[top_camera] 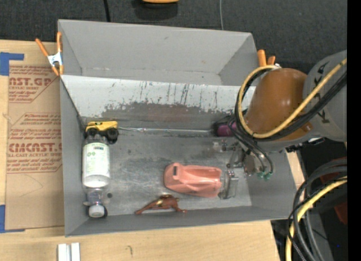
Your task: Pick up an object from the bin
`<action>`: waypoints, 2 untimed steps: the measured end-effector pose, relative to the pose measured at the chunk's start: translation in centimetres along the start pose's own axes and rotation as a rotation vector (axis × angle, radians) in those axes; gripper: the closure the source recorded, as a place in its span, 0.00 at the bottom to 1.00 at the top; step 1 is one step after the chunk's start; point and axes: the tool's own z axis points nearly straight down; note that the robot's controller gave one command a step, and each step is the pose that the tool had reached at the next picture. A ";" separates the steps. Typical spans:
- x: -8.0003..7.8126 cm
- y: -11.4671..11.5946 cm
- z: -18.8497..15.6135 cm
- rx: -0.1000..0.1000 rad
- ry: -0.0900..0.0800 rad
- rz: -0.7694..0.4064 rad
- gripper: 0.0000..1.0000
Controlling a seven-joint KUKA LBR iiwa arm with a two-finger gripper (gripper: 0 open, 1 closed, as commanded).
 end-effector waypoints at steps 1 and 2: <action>-0.2 0.0 -0.4 0.000 -0.008 -0.001 0.00; -1.8 1.1 4.9 0.001 -0.015 -0.033 0.00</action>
Offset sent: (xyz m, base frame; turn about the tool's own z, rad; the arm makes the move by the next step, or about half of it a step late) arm 0.0258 0.0210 -0.0933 -0.0600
